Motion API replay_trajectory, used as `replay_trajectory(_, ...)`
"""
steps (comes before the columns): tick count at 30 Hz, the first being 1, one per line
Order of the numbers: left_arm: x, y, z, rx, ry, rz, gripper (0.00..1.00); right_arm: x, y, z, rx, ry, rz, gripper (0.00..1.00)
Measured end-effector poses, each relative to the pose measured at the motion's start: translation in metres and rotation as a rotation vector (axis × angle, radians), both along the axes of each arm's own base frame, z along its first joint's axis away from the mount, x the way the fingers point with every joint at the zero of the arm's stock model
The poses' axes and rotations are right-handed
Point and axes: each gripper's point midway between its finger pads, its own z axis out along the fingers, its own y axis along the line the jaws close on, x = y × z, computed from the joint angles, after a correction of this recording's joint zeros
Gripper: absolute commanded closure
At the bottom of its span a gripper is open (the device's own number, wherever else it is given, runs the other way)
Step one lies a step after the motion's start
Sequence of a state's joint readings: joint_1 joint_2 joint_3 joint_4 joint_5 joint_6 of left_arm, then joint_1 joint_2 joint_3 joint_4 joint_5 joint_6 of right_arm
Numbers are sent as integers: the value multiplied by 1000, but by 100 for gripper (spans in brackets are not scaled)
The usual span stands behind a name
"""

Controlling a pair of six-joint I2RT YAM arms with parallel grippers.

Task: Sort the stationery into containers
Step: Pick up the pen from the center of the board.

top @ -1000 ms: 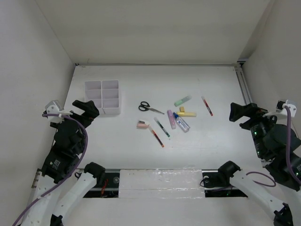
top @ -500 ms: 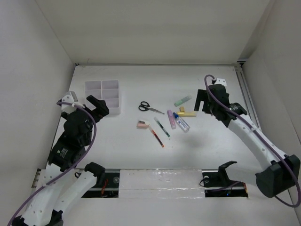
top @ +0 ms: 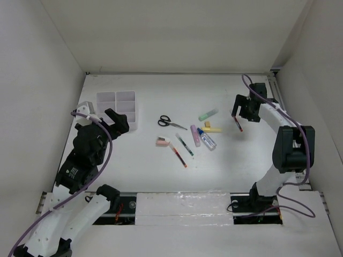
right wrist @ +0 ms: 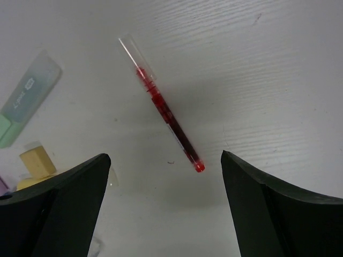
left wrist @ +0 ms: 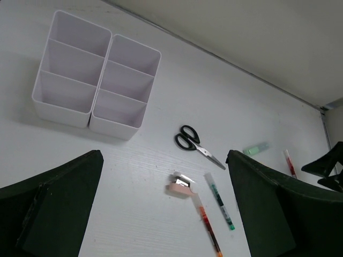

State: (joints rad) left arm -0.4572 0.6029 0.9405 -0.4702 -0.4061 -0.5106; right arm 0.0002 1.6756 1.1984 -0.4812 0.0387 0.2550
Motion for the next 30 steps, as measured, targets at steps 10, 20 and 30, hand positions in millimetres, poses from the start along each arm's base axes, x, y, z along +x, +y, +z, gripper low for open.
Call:
replay_trajectory(10, -6, 2, 11, -18, -44, -7, 0, -1, -14, -38, -23, 152, 0, 21)
replay_trajectory(20, -8, 5, 13, -19, -54, 5, 0, -6, -6, -66, -78, 268, 28, 36)
replay_trajectory(30, -7, 6, 12, -17, -53, 12, 0, -5, -2, -66, -89, 280, 54, 100)
